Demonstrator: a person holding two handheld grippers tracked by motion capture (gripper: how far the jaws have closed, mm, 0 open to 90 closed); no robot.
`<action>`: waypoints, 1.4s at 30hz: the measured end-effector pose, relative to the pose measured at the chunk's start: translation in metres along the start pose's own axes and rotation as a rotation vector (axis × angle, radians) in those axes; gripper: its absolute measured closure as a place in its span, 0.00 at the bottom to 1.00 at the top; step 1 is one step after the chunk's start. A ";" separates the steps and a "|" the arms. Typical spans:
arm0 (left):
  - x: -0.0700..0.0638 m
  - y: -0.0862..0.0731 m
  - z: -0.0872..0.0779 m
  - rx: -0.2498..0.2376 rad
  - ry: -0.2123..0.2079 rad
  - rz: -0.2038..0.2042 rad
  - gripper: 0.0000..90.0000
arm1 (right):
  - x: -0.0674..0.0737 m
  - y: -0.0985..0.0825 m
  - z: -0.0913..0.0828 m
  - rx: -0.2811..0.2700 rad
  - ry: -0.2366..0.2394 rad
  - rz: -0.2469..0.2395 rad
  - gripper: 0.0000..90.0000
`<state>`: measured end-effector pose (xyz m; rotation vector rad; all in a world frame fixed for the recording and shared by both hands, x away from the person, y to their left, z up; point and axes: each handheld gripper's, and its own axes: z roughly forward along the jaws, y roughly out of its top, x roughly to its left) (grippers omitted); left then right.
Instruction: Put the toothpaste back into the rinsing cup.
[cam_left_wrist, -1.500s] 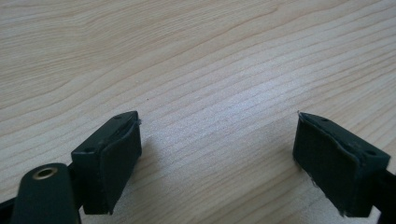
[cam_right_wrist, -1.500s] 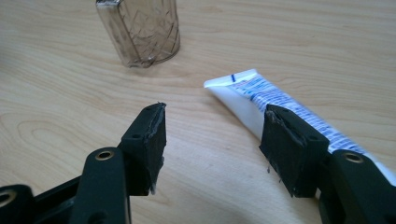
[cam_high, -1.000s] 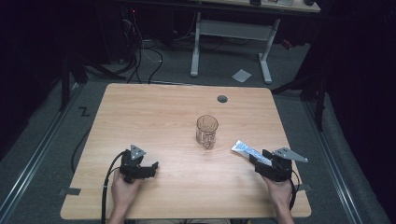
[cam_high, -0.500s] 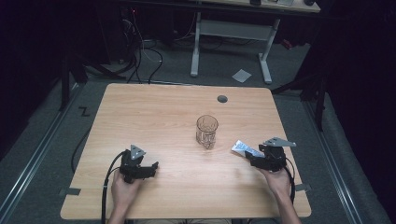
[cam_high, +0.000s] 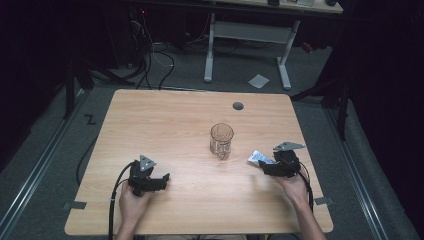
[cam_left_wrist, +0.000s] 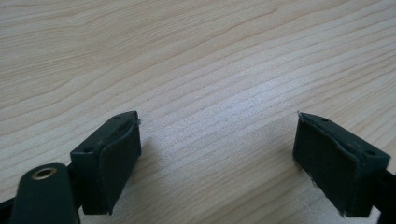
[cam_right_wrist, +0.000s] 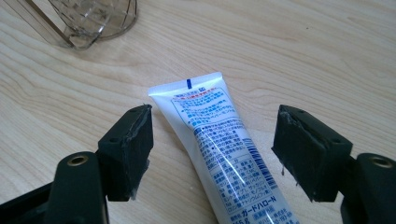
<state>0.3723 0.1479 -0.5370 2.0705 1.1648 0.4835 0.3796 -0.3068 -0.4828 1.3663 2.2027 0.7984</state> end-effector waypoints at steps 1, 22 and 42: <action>0.000 0.000 0.000 0.000 0.000 0.000 0.17 | 0.000 0.000 0.002 0.010 0.000 -0.001 0.31; 0.001 0.000 0.000 0.000 0.003 -0.005 0.17 | -0.003 0.008 0.027 0.127 0.026 -0.014 0.34; 0.000 0.000 0.000 0.001 0.005 -0.002 0.17 | -0.008 0.009 0.037 0.185 0.032 0.000 0.45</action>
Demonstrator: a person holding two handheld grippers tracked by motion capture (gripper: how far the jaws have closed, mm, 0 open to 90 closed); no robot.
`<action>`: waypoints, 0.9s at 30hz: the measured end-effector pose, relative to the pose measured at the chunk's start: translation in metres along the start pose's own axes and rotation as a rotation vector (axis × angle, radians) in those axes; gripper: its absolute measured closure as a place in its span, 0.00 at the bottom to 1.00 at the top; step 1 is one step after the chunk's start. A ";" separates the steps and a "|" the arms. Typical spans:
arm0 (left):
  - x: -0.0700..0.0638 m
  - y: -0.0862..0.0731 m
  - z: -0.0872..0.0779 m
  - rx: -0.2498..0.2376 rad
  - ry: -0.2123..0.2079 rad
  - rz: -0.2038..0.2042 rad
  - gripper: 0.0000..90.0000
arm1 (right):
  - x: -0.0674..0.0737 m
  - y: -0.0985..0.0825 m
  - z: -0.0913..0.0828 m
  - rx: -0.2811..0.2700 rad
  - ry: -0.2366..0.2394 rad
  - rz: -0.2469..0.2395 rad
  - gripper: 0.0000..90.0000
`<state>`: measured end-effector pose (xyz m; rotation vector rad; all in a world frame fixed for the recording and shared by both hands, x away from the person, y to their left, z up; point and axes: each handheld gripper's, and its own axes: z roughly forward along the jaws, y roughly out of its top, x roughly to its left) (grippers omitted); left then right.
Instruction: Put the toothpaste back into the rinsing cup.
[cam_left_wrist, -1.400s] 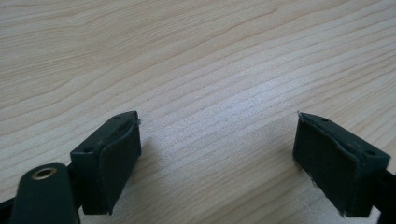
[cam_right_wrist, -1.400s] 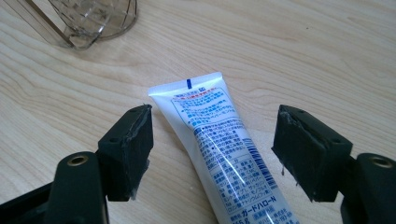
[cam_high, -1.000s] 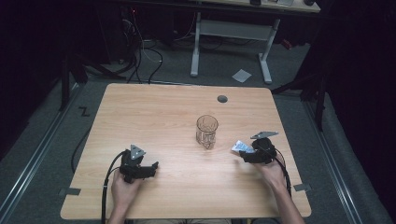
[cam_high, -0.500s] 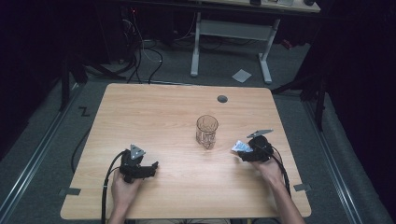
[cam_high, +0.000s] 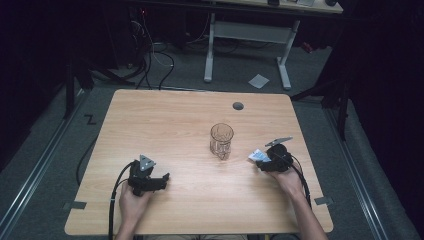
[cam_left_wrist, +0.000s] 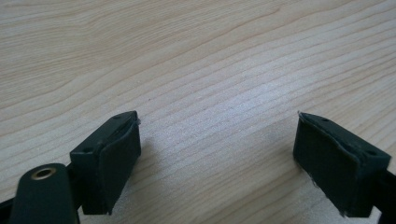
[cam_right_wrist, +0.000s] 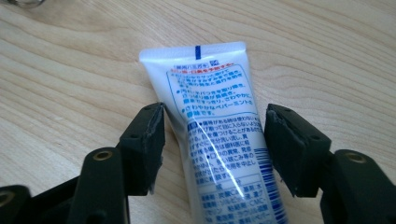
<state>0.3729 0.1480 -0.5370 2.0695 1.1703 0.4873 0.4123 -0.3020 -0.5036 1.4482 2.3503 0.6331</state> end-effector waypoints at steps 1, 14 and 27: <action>0.000 0.000 0.000 0.000 0.000 0.000 0.17 | 0.000 0.000 0.001 0.004 -0.003 -0.002 0.46; 0.000 0.000 0.000 0.000 0.001 0.000 0.17 | -0.004 0.007 0.004 0.066 0.013 0.012 0.49; 0.000 0.000 0.000 0.001 0.000 0.001 0.17 | -0.002 0.009 0.001 0.064 -0.001 -0.024 0.66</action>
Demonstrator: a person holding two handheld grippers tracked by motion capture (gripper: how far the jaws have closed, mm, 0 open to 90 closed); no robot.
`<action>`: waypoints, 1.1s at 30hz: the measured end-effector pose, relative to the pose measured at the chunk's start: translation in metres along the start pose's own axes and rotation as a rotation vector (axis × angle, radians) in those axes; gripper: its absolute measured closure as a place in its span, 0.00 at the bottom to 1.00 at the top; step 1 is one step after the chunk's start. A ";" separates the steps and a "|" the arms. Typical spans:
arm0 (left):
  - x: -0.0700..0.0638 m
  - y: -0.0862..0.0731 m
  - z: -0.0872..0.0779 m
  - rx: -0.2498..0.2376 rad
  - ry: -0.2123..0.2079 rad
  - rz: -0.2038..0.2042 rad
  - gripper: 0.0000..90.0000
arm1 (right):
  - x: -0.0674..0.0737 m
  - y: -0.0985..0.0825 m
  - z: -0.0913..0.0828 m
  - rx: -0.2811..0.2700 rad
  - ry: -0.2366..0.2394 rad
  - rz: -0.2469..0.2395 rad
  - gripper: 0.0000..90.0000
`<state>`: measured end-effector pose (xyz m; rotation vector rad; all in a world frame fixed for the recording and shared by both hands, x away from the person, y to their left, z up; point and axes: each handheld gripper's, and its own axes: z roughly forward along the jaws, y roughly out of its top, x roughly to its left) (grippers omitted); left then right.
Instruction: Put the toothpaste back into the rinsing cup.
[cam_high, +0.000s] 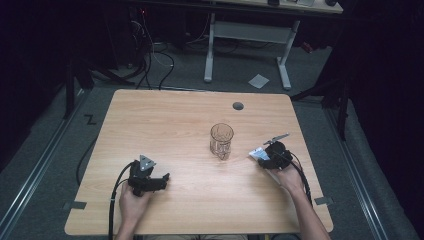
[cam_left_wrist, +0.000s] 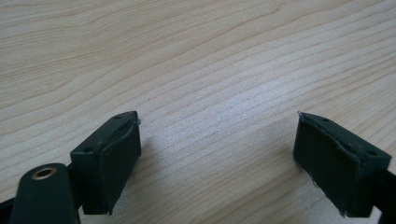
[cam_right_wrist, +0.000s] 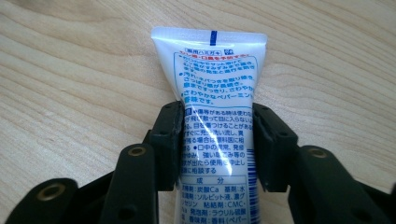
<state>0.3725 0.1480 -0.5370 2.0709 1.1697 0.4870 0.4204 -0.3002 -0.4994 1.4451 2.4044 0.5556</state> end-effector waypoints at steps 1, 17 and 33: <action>0.000 0.000 0.000 0.000 0.000 0.000 0.17 | -0.001 0.000 -0.001 -0.001 0.005 0.003 0.67; 0.000 0.000 0.000 -0.001 0.001 0.000 0.17 | -0.005 -0.003 -0.021 -0.144 0.075 0.041 0.73; 0.000 0.000 0.000 -0.001 0.001 -0.001 0.17 | 0.001 -0.008 -0.055 -0.335 0.113 0.050 0.73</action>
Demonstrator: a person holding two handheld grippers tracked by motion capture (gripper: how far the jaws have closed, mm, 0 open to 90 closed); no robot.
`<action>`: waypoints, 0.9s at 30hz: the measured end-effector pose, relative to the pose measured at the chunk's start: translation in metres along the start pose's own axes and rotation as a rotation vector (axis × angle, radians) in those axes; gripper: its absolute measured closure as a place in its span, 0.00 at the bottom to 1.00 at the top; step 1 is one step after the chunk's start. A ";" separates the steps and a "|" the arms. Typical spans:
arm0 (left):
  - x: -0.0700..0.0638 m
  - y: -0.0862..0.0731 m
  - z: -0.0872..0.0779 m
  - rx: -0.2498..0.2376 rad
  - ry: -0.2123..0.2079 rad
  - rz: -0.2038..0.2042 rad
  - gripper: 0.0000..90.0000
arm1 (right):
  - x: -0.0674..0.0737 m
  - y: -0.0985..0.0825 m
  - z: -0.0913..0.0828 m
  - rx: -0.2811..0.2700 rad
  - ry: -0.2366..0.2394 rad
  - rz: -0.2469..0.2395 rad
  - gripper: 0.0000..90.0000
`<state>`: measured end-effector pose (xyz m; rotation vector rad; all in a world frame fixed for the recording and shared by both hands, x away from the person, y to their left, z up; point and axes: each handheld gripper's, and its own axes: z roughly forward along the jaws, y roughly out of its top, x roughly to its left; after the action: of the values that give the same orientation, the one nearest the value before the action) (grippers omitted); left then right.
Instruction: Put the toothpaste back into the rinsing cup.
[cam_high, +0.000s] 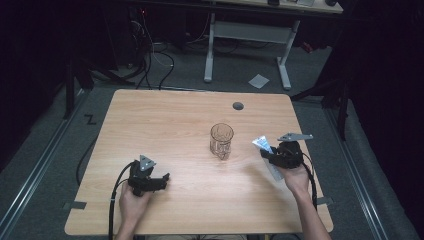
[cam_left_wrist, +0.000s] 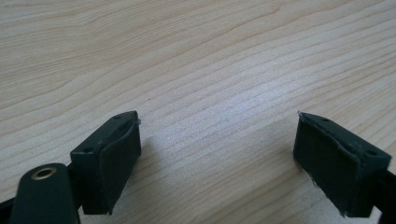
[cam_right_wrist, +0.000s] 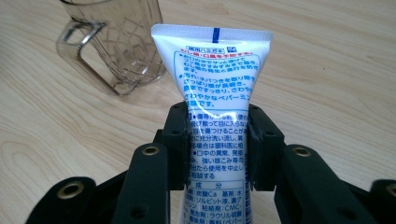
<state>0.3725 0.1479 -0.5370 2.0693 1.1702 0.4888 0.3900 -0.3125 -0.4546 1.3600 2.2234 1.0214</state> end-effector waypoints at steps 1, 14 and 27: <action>0.000 0.000 0.000 0.000 0.000 0.000 0.17 | 0.001 0.000 -0.001 -0.004 0.003 -0.002 0.73; 0.000 0.000 0.000 0.000 0.000 0.000 0.17 | 0.007 0.004 -0.007 -0.090 0.028 0.003 0.73; 0.000 0.000 0.000 0.000 0.000 0.000 0.17 | 0.024 0.018 -0.012 -0.189 0.068 -0.027 0.73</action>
<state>0.3725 0.1479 -0.5371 2.0691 1.1702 0.4886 0.3822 -0.2913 -0.4312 1.2274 2.1239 1.2501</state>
